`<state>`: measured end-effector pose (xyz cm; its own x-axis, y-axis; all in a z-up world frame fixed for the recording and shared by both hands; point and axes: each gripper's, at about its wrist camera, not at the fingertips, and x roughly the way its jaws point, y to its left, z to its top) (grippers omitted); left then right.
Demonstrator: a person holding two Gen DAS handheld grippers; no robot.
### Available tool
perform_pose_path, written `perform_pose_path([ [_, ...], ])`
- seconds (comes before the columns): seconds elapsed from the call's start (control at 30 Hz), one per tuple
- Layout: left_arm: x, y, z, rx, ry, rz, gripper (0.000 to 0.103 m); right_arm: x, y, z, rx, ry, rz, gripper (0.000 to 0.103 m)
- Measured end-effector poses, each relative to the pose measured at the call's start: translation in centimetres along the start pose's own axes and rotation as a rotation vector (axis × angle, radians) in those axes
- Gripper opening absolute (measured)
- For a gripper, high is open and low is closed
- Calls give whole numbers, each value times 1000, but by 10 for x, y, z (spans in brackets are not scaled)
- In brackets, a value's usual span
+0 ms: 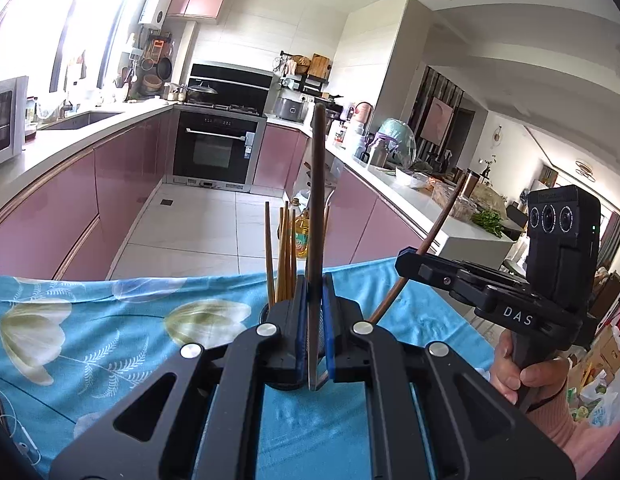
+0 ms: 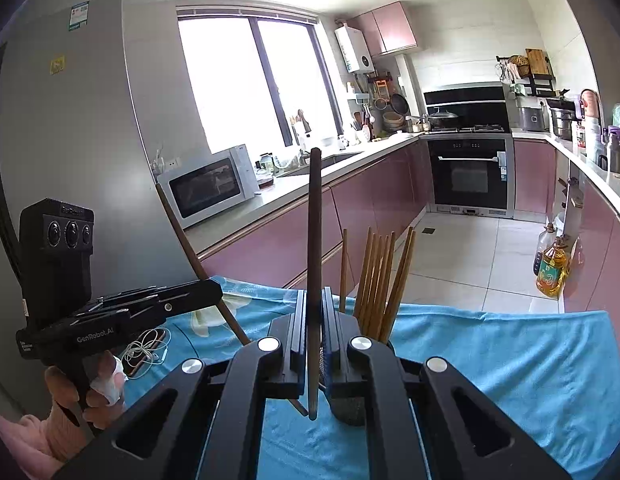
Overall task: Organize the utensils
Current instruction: 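Lower the left tool's chopstick into the black mesh cup while the right tool inserts its own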
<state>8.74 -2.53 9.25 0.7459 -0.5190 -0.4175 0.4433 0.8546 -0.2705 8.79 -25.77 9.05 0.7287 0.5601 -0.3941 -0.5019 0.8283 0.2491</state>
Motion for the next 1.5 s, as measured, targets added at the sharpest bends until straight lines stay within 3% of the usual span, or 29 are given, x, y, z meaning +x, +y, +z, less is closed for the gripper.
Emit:
perform_pose_path([
  [0.4,-3,-14,24,26,-39,6,8,1,-2,17,1,-34,-7,6],
  [1.5,12,-29,35,48,-42,38,8,22,-6,23,11,-7,-37,6],
])
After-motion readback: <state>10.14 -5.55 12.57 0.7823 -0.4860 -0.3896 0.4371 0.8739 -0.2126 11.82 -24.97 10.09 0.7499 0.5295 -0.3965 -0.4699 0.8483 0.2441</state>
